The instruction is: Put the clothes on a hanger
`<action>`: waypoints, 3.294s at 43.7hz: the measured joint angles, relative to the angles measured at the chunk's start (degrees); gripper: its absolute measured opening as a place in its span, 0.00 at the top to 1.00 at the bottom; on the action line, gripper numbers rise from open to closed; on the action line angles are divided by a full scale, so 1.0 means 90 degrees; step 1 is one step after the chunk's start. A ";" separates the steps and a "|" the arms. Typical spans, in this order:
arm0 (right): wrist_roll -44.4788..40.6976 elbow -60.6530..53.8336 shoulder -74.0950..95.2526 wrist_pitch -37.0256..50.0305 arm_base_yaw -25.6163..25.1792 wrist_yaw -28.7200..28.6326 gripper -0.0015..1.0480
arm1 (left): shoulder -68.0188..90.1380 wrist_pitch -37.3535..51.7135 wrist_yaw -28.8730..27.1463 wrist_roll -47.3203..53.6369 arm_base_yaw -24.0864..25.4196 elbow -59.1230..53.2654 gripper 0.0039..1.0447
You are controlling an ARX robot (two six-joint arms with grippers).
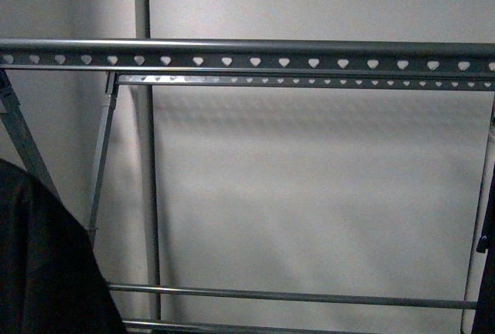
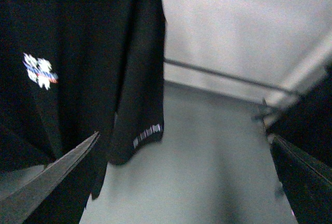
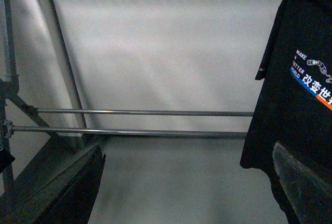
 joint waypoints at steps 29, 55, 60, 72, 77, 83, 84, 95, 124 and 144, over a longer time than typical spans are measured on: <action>0.0000 0.0000 0.0000 0.0000 0.0000 0.0010 0.07 | 0.7210 -0.0284 -0.2599 -0.3162 0.1069 0.6224 0.43; 0.0000 0.0000 0.0000 0.0000 0.0000 0.0007 0.07 | 0.4896 -0.0986 0.0806 -0.0180 0.0381 0.3640 0.90; 0.0000 0.0000 0.0000 0.0000 0.0000 0.0010 0.07 | 0.3874 -0.1972 0.2157 0.1469 0.0267 0.3067 0.90; 0.0000 -0.0002 0.0000 0.0000 0.0000 0.0000 0.07 | 0.3487 -0.2858 0.3954 0.7482 0.0971 0.3415 0.90; 0.0000 -0.0002 0.0000 0.0000 0.0000 0.0007 0.07 | 0.4005 -0.3157 0.4209 0.9811 0.1093 0.3959 0.91; 0.0000 -0.0002 0.0000 0.0000 0.0000 0.0010 0.07 | 0.4546 -0.2766 0.4316 1.1973 0.0899 0.4461 0.91; 0.0000 -0.0002 0.0000 0.0000 0.0000 0.0010 0.07 | 0.4629 -0.2679 0.4371 1.2177 0.0833 0.4551 0.91; 0.0000 -0.0002 0.0000 0.0000 0.0000 0.0010 0.07 | 0.5173 -0.1377 0.4580 1.2903 -0.0170 0.5173 0.91; 0.0000 0.0000 0.0000 0.0000 0.0000 0.0010 0.07 | 0.5872 -0.0100 0.4163 1.2024 -0.0942 0.5311 0.92; 0.1411 0.0529 0.1263 -0.0238 -0.1530 -0.3019 0.07 | 0.5872 -0.0097 0.4104 1.1963 -0.0942 0.5311 0.92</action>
